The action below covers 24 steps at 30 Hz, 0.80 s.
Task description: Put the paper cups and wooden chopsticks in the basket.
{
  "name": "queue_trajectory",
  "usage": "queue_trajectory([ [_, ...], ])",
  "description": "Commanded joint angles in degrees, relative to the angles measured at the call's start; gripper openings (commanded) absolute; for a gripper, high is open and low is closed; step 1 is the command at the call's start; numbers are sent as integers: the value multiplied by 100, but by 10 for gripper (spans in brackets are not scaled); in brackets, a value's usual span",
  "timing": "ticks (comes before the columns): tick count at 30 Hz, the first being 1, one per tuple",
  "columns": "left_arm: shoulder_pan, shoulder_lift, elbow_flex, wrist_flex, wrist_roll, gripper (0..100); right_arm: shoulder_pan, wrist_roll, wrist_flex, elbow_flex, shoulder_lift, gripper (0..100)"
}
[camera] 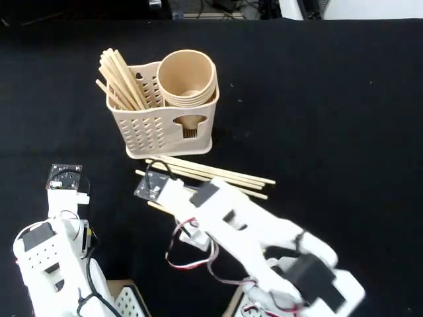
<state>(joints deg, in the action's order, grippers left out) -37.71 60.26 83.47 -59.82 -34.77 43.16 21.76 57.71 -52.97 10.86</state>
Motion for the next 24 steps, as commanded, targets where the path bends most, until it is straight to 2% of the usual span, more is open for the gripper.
queue_trajectory([
  [1,84,18,13,62,-70,145,18,26,-79,523,-497,290],
  [7,84,18,13,62,-70,145,18,35,-79,760,-910,275],
  [14,84,18,13,62,-70,145,18,18,-167,752,-910,12],
  [24,84,18,13,62,-70,145,-35,44,-114,769,-365,12],
])
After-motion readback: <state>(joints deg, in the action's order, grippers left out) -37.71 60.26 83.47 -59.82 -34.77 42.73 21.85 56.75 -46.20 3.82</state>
